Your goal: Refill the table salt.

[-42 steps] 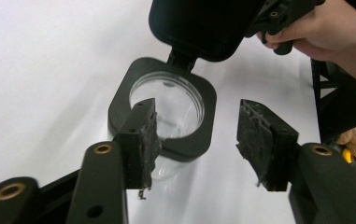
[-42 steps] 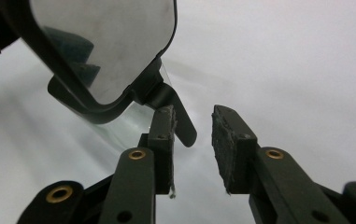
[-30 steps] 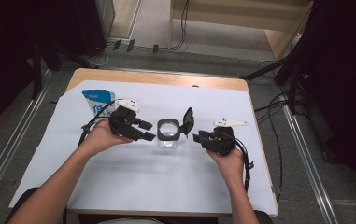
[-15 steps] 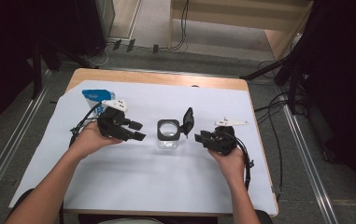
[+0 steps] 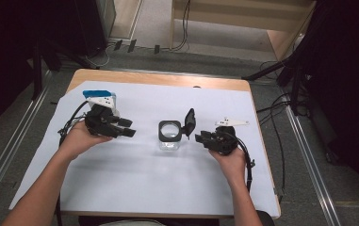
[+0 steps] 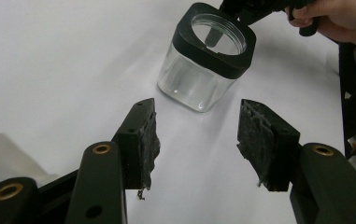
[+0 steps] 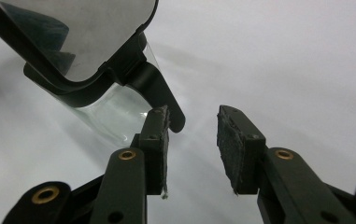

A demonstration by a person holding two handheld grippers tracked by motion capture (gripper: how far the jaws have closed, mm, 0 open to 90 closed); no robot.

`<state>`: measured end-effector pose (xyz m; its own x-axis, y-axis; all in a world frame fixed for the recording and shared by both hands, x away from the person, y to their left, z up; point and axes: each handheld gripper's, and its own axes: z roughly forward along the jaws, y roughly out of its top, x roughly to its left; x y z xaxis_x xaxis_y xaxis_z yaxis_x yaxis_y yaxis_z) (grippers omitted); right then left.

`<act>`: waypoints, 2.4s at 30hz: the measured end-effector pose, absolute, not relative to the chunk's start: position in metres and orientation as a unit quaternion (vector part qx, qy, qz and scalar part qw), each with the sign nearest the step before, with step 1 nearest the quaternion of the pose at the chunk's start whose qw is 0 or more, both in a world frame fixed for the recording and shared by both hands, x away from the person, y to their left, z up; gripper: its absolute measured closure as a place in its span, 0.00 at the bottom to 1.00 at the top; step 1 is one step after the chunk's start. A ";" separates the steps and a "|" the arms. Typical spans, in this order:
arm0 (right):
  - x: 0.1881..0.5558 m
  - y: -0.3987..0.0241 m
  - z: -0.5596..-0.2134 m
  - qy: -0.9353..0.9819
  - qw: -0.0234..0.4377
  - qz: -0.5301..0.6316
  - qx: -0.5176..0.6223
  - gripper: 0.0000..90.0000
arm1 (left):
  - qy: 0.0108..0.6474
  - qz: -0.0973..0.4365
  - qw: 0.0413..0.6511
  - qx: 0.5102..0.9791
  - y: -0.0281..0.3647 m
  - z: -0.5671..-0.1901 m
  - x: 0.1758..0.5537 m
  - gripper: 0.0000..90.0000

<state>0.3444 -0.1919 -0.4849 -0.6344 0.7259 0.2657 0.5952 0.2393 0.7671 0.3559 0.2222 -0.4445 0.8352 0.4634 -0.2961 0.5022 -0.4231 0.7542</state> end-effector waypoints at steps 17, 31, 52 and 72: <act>0.353 -0.194 -0.481 0.779 0.076 0.458 0.422 0.68 | 0.325 0.001 0.464 0.824 0.263 -0.435 0.347 0.54; 0.362 -0.190 -0.483 0.783 0.069 0.456 0.418 0.69 | 0.364 0.034 0.478 0.798 0.301 -0.426 0.338 0.55; 0.359 -0.190 -0.484 0.790 0.069 0.442 0.419 0.69 | 0.428 0.055 0.482 0.763 0.337 -0.433 0.350 0.60; 0.369 -0.185 -0.484 0.788 0.063 0.454 0.412 0.70 | 0.417 0.062 0.475 0.772 0.329 -0.419 0.368 0.61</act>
